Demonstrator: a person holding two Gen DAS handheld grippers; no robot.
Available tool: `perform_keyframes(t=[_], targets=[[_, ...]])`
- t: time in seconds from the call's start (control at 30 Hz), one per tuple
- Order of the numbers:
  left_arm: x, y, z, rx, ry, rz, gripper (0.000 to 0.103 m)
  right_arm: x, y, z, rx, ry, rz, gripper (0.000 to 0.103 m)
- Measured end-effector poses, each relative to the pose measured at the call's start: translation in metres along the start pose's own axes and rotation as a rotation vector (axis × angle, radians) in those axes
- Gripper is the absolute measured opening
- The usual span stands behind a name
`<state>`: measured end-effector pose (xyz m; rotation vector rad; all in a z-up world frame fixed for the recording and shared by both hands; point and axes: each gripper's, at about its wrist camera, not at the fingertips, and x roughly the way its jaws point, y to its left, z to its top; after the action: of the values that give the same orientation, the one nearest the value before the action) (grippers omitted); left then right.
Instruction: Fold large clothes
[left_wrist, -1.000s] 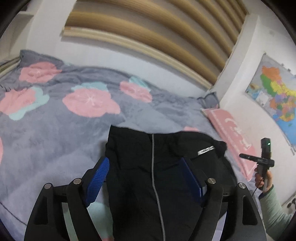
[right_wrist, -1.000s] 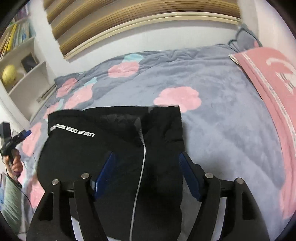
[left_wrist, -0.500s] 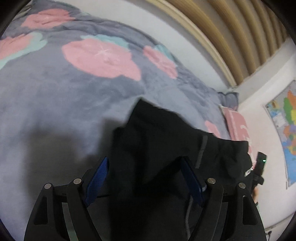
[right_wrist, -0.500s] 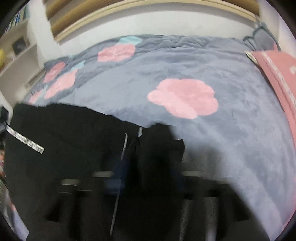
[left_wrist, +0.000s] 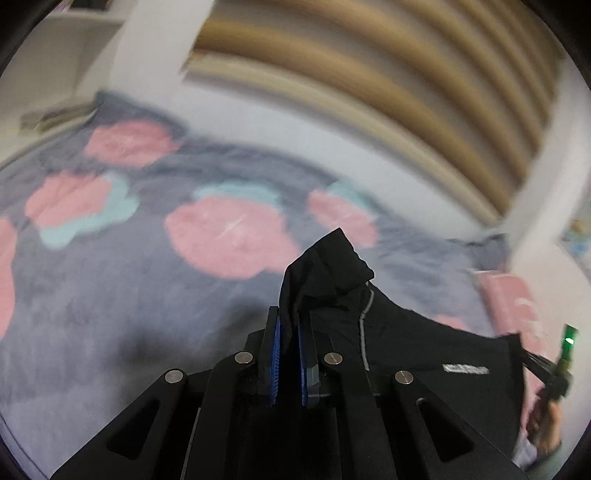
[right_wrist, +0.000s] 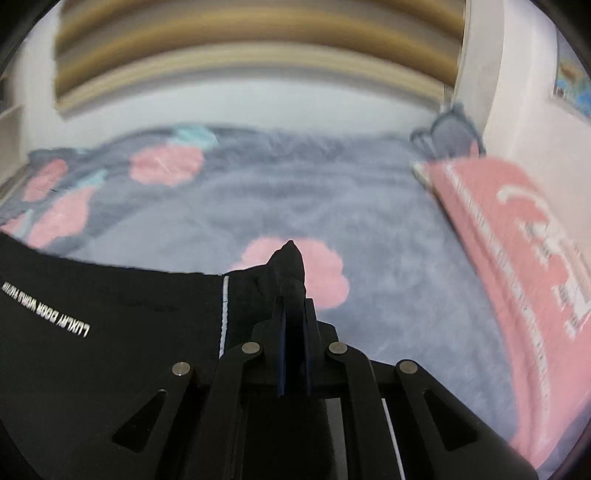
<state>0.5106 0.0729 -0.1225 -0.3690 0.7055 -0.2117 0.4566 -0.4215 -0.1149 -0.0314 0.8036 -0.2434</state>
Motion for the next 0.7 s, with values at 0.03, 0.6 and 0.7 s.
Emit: perform_keyframes(t=[0.03,0.6,0.7], targets=[[0.02,0.005,-0.006,-0.023,0.041,0.048,0.008,0.026,0.003,-0.004,0.013,0.064,-0.012,0.008],[0.005,0.014,-0.023,0.0,0.084,0.108,0.055,-0.015,0.01,-0.038,-0.029,-0.003,0.148,0.048],[-0.04,-0.016,-0.021,0.066,0.04,0.056,0.058,-0.072,0.025,-0.039,-0.044,-0.047,0.25,0.048]])
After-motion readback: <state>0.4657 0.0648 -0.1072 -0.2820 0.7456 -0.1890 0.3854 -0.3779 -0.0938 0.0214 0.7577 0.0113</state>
